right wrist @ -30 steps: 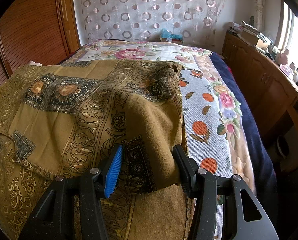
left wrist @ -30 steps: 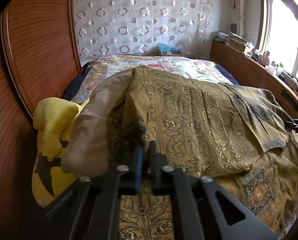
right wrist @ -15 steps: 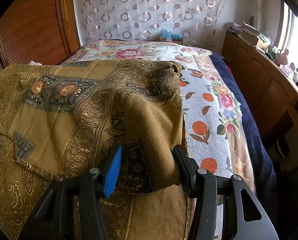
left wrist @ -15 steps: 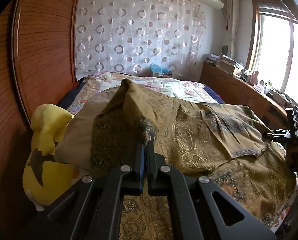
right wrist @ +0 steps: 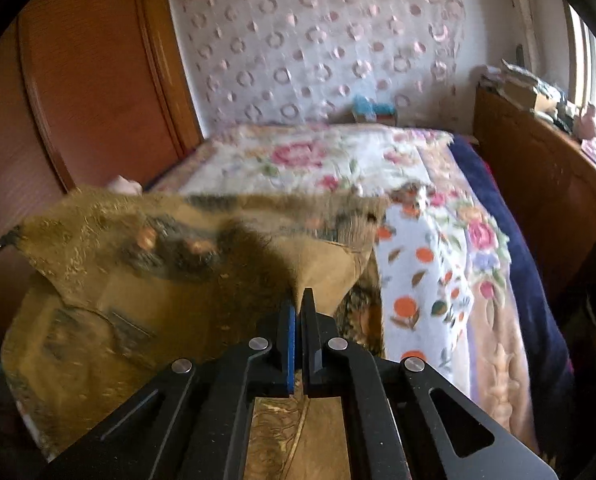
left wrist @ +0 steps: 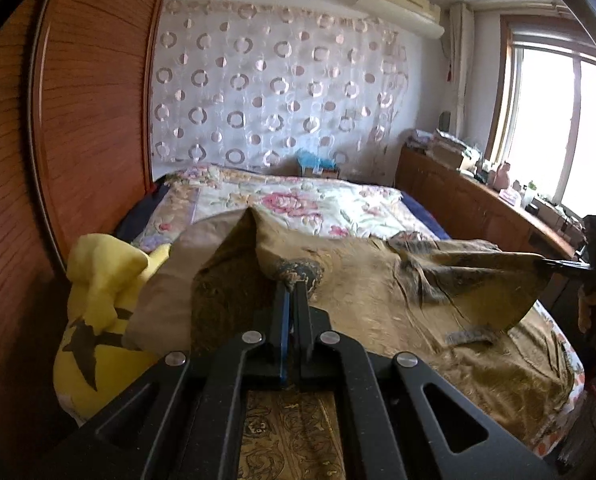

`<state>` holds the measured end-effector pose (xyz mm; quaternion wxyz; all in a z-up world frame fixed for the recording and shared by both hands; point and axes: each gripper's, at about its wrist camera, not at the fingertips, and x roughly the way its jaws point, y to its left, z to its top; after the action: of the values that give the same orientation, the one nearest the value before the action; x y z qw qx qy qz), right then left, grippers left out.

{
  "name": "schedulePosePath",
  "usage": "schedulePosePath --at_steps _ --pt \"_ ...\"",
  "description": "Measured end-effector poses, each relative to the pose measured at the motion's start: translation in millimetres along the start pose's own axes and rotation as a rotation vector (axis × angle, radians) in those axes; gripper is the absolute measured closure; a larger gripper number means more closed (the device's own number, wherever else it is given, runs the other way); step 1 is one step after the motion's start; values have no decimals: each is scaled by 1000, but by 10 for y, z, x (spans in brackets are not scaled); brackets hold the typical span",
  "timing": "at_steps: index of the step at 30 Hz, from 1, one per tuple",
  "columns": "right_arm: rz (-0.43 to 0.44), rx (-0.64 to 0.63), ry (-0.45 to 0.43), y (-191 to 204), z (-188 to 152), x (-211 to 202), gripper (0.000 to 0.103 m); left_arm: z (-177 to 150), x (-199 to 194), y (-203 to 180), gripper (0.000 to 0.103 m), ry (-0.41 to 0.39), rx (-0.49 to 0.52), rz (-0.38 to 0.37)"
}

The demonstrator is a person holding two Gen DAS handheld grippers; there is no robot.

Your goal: Fold small clothes

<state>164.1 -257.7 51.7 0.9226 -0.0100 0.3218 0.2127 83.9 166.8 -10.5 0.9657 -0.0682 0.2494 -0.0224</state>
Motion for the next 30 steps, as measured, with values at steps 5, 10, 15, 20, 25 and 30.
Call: schedulePosePath --at_steps 5,10,15,20,25,30 --pt "46 23 -36 -82 -80 -388 102 -45 -252 79 101 -12 -8 -7" --pt "44 11 -19 -136 -397 -612 102 -393 -439 93 101 27 32 24" --pt "29 -3 38 -119 -792 -731 102 -704 -539 183 101 69 8 37" --pt "-7 -25 81 -71 -953 -671 102 -790 -559 151 101 86 9 42" --pt "21 -19 18 5 -726 -908 102 -601 -764 149 101 38 -2 29" --pt "56 -11 -18 -29 -733 -1190 101 -504 -901 144 101 30 14 49"
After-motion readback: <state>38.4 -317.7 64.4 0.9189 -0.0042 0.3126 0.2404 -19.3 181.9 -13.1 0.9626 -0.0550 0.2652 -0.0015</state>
